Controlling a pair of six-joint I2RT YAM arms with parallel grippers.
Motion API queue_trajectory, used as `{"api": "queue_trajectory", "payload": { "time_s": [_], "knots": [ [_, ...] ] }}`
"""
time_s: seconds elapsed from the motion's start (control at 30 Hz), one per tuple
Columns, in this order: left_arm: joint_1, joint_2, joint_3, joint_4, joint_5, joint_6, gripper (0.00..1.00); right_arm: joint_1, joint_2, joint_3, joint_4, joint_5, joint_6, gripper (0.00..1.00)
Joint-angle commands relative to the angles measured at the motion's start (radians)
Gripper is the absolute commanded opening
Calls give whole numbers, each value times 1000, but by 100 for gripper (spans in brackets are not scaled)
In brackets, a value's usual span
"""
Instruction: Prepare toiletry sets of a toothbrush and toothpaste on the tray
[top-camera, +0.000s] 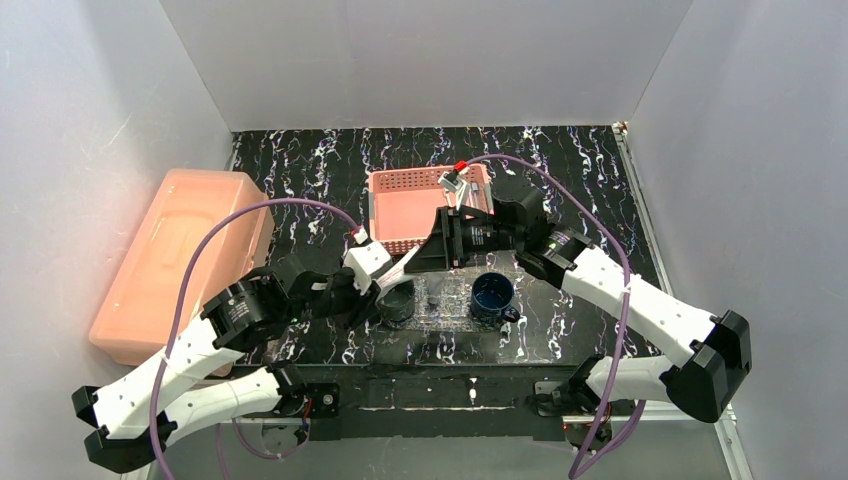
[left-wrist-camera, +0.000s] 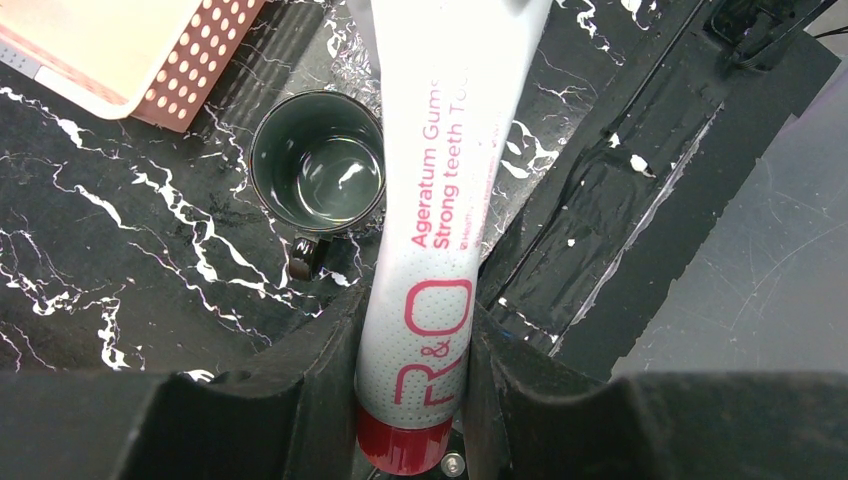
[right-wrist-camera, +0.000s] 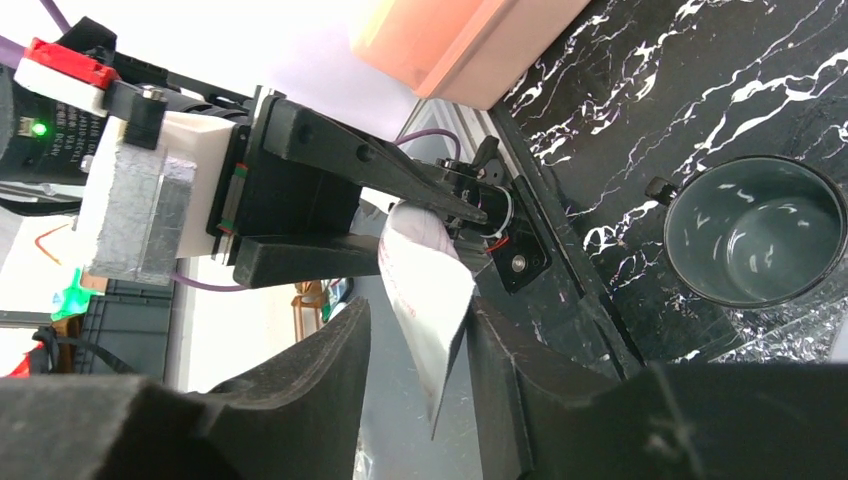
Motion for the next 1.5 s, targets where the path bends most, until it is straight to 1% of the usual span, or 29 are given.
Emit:
{"api": "queue_trajectory", "payload": {
  "time_s": [0.0,0.17,0.2,0.23,0.3,0.33,0.43,0.5,0.57,0.67,0.77,0.93,1.0,1.13,1.23,1.37,1.47],
  "knots": [
    [-8,5,13,4,-7,13,0,-3,-18,-27,62,-23,9,45],
    [-8,10,10,5,-7,13,0,-3,-16,-44,71,-27,22,37],
    [-8,11,11,5,-7,13,0,-3,-16,-46,71,-26,24,32],
    [-8,11,11,4,-7,13,0,-3,-16,-50,91,-26,27,26],
    [-8,12,10,5,16,13,0,-3,-18,-57,111,-25,31,7],
    [-8,11,9,5,23,13,0,-3,-19,-61,113,-25,31,1],
    [-9,9,5,8,23,13,1,-2,-29,-75,124,-16,31,1],
    [-9,7,4,7,20,13,11,-3,-38,-77,123,-9,22,1],
    [-9,3,1,9,17,13,25,-3,-48,-72,107,0,8,1],
    [-10,-2,-3,14,15,13,41,-3,-59,-57,60,19,-31,1],
    [-8,-3,-8,20,18,13,61,-3,-72,-46,28,32,-54,1],
    [-9,-3,-17,28,19,7,78,-3,-89,-15,-58,77,-114,1],
    [-8,-5,-15,29,16,2,84,-3,-96,2,-99,88,-138,1],
    [-8,-7,-9,30,15,-10,91,-3,-102,61,-214,125,-218,1],
    [-8,-1,-1,29,11,-30,97,-1,-104,113,-315,156,-287,1],
    [-8,6,2,42,7,-54,98,-1,-107,198,-444,204,-368,1],
    [-8,7,-8,57,-37,-68,98,0,-105,274,-557,278,-444,1]
  ]
}}
